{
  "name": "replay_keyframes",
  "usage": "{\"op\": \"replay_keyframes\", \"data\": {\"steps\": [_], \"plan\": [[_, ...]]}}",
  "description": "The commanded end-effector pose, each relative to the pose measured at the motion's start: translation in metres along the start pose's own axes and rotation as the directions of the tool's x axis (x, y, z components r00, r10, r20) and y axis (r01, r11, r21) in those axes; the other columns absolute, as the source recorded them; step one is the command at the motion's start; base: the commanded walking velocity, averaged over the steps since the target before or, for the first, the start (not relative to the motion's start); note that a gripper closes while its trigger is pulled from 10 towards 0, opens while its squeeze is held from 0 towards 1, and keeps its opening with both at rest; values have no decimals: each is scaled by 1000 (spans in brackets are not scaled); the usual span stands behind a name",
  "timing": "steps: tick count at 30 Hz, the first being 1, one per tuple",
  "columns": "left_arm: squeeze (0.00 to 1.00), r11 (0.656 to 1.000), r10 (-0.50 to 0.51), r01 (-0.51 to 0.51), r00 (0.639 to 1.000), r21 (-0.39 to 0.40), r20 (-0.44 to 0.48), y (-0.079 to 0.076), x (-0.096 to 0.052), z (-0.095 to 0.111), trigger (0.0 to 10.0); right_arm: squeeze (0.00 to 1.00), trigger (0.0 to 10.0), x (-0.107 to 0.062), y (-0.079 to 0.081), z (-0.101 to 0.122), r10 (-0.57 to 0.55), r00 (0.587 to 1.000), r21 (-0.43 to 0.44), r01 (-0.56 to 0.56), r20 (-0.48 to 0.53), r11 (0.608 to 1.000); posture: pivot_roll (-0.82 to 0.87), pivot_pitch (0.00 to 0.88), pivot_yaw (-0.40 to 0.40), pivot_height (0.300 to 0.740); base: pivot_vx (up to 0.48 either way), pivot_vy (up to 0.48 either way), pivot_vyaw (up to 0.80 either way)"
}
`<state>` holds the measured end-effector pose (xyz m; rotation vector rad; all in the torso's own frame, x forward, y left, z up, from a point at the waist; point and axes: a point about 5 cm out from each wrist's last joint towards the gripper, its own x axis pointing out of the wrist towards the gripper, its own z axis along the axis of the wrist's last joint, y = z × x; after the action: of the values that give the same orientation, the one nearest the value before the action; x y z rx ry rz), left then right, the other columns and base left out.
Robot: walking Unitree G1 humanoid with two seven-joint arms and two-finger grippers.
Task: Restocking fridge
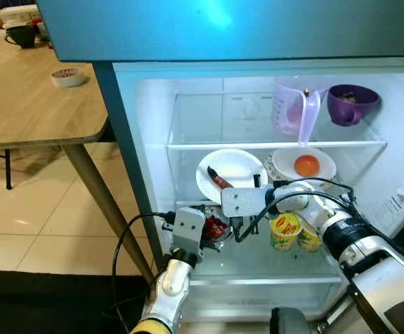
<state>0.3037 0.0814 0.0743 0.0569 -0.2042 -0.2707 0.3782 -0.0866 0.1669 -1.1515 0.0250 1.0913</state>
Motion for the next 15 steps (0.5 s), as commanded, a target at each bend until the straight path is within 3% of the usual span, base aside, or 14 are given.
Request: {"op": "replay_keyframes", "data": {"steps": [1, 4, 15], "plan": [[0, 1000, 9, -9, 1000, -10, -25, 1, -3, -4, 10000, 0, 10000, 1, -8, 4, -36, 999, -11, 36, -6, 999, -69, 0, 1, 516, 0, 0, 0], [0, 1000, 9, -10, 999, -13, -40, 0, -5, -7, 10000, 0, 10000, 10, -10, 13, -94, 996, 15, 94, 4, 995, -68, 0, -1, 516, 0, 0, 0], [0, 1000, 18, -19, 999, -21, -32, -1, -7, -6, 10000, 0, 10000, 22, -14, 21, -116, 992, 53, 118, -43, 992, -58, 0, -9, 516, 0, 0, 0]]}}
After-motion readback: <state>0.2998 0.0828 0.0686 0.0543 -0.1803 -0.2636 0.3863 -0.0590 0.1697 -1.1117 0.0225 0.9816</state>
